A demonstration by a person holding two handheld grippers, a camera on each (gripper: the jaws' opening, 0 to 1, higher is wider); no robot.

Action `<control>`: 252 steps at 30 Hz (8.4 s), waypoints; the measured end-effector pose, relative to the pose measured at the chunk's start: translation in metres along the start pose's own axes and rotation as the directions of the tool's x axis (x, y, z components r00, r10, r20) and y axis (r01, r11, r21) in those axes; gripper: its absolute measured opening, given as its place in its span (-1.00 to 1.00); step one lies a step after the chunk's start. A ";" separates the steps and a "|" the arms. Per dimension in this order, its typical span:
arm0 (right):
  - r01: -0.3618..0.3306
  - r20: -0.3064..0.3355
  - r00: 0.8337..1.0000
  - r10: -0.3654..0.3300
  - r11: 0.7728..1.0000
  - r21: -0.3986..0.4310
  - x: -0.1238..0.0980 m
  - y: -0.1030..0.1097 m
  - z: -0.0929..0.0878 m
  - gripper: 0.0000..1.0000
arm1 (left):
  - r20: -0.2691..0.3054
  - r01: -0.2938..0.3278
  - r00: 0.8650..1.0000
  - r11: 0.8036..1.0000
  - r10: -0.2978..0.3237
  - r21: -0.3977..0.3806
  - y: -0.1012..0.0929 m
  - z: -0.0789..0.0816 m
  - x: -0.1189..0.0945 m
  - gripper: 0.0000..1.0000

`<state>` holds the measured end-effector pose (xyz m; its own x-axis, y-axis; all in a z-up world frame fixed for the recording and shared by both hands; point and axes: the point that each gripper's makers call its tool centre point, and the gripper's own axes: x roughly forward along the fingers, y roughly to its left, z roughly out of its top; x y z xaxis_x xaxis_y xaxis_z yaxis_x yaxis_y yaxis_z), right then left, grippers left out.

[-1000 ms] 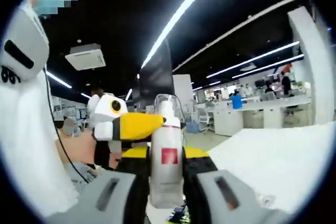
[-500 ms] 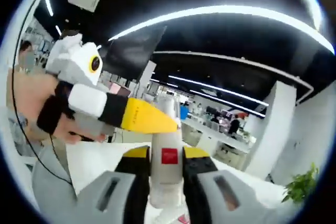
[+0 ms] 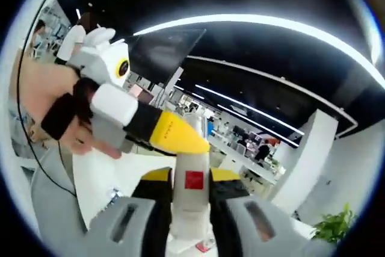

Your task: Arrange the skincare products in the storage area until every visible bottle or jar stands upright without overlapping.

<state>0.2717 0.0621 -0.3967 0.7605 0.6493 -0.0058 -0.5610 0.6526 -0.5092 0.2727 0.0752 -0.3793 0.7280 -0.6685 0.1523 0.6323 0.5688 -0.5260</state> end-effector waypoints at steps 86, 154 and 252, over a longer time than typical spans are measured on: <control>-0.286 -0.282 0.860 0.425 0.860 0.423 -0.006 0.073 -0.233 -0.54 | -0.748 0.448 0.664 0.808 -0.014 0.382 0.078 -0.217 0.042 -0.65; -0.281 -0.375 0.808 0.454 0.857 0.432 0.032 0.045 -0.329 -0.52 | -0.692 0.144 0.690 0.897 0.212 0.418 0.185 -0.245 0.034 -0.53; 0.105 -0.397 0.903 0.164 0.812 0.574 -0.065 0.052 -0.223 0.85 | -0.535 -0.218 0.731 0.888 0.424 0.406 0.182 -0.171 -0.128 0.94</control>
<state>0.2659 -0.0328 -0.6144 0.7247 0.5383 -0.4302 -0.5636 0.8222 0.0794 0.2494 0.1818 -0.6376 0.6581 -0.5037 -0.5596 0.5104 0.8449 -0.1603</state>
